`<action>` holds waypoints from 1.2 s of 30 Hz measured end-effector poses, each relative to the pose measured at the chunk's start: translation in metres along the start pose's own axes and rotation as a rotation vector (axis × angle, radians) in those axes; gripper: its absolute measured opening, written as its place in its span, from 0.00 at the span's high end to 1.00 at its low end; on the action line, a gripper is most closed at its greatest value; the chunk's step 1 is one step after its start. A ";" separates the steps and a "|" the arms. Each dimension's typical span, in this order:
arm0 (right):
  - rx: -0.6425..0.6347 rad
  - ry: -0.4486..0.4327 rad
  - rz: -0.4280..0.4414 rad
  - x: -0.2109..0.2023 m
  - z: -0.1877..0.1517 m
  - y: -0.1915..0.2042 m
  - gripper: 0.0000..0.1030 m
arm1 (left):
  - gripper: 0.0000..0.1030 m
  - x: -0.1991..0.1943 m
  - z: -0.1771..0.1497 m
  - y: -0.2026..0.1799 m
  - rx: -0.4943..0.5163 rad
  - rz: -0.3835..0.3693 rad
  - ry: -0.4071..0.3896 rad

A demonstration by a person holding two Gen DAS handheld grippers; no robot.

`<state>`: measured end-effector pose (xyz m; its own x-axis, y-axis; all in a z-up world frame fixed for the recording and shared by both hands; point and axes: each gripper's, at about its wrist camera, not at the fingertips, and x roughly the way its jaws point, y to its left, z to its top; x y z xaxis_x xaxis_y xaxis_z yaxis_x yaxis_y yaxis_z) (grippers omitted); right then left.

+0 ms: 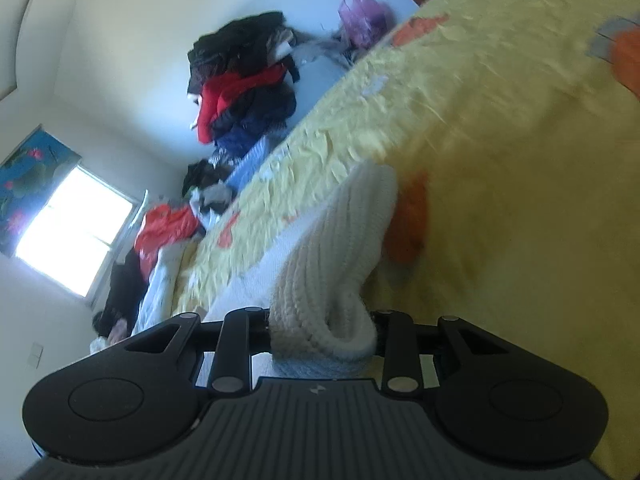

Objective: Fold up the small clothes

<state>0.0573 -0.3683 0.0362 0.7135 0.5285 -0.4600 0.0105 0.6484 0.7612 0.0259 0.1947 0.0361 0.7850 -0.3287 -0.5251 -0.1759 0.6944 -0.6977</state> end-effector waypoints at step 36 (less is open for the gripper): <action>-0.218 0.025 -0.181 0.090 0.063 -0.025 0.83 | 0.72 0.111 0.033 -0.022 0.399 0.323 -0.032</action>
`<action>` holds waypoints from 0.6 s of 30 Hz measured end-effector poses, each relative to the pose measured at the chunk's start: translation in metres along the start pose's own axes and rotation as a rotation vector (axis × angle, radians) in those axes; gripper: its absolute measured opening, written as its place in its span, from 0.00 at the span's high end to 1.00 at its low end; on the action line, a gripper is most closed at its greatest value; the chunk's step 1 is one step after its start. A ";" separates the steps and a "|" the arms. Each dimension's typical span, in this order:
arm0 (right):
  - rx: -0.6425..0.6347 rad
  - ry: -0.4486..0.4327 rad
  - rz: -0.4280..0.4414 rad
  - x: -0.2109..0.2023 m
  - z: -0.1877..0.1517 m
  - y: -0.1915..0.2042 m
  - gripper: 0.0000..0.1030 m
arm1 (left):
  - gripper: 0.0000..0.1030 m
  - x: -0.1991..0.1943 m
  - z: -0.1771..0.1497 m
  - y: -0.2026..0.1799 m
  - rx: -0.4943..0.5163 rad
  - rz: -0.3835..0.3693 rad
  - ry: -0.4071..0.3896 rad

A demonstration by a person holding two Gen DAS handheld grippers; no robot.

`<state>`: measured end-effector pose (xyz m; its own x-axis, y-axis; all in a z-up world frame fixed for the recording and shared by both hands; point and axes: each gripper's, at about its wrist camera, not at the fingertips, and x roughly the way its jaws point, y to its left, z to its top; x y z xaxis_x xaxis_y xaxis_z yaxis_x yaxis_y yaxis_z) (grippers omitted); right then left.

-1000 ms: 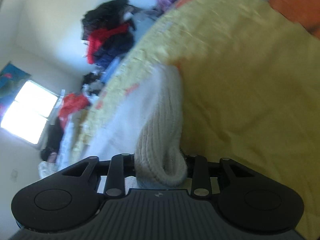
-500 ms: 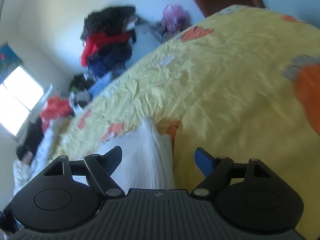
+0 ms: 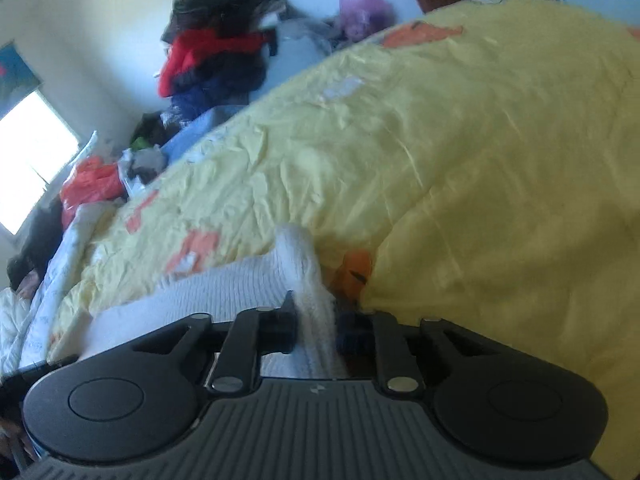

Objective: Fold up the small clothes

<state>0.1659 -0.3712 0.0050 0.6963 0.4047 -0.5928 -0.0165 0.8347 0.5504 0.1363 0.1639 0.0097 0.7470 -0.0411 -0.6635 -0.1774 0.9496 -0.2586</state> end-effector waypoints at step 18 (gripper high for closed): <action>-0.415 -0.095 -0.084 0.014 -0.021 0.132 0.36 | 0.20 -0.002 -0.007 -0.116 0.406 0.212 -0.148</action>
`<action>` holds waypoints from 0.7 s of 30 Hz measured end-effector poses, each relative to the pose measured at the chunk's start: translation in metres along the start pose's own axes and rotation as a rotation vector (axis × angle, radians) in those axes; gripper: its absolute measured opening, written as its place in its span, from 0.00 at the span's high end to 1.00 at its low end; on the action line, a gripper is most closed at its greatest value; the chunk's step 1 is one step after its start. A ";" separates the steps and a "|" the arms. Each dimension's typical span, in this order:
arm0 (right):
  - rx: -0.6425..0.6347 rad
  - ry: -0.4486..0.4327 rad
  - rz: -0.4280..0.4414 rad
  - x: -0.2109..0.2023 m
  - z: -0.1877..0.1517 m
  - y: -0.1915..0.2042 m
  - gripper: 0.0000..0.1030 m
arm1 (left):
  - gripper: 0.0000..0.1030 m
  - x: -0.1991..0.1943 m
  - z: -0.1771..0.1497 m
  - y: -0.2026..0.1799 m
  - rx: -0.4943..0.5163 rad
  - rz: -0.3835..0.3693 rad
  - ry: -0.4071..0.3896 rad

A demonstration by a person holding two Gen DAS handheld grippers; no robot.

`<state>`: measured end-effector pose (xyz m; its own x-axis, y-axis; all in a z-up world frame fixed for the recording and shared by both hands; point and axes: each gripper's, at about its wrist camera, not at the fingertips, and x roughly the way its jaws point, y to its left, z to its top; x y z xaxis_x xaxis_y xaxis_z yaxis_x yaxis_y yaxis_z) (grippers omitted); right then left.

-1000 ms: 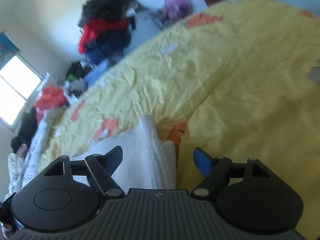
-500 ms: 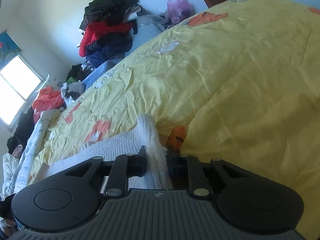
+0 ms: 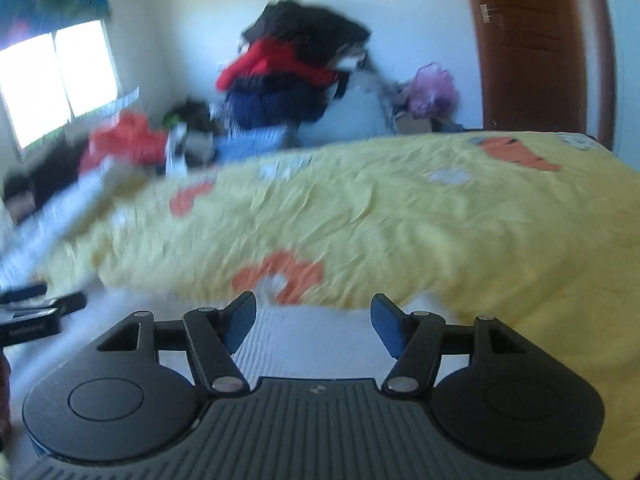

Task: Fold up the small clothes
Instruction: 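Open both tools and move them along the folded cardigan to its end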

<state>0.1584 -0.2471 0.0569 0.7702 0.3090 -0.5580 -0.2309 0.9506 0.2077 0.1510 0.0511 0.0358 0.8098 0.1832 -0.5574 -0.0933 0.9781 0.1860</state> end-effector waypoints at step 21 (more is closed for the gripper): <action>-0.176 0.083 0.053 0.043 0.012 0.094 0.30 | 0.17 0.030 -0.009 0.018 -0.070 -0.089 0.134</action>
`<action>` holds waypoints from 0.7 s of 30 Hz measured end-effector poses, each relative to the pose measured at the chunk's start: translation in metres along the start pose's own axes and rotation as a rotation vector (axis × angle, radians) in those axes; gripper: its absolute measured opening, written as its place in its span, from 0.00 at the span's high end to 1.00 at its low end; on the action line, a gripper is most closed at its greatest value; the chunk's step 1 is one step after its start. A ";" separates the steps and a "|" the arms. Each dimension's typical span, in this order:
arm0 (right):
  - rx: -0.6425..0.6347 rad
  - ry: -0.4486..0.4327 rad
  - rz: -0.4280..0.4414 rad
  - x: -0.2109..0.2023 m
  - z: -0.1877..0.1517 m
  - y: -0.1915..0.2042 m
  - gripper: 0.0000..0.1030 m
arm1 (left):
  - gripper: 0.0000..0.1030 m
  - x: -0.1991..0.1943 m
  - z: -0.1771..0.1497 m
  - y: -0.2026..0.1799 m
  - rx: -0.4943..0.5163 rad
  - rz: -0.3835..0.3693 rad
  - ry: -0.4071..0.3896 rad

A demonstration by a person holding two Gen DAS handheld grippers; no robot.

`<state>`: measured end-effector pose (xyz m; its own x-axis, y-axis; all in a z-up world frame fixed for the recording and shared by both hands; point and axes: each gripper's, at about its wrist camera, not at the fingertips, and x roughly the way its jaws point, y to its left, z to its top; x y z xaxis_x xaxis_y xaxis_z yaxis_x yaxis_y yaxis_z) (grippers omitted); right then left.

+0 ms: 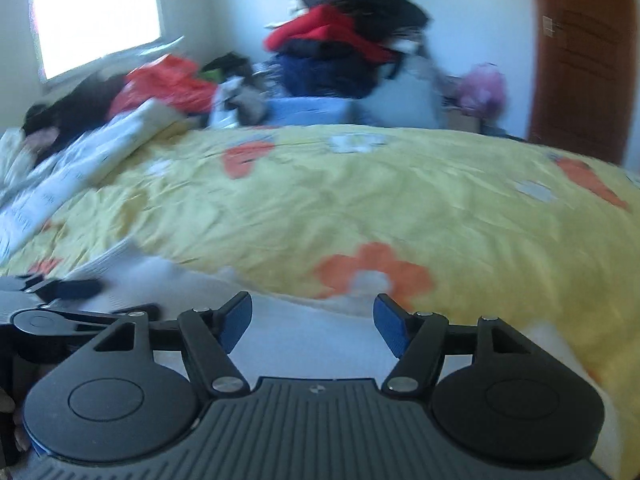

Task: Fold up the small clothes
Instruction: 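Open both tools and move them along the folded cardigan to its end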

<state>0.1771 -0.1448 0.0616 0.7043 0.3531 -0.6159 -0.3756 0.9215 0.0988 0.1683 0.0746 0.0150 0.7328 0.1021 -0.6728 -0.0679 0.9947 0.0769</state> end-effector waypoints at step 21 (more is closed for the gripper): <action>0.077 0.068 0.066 0.050 -0.015 -0.004 0.17 | 0.16 -0.128 -0.068 0.096 -0.489 -0.061 -0.245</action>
<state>0.2050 -0.1330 0.0188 0.6361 0.4039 -0.6575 -0.3707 0.9072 0.1987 0.0221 0.1581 0.0583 0.8776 0.0966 -0.4695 -0.2839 0.8939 -0.3470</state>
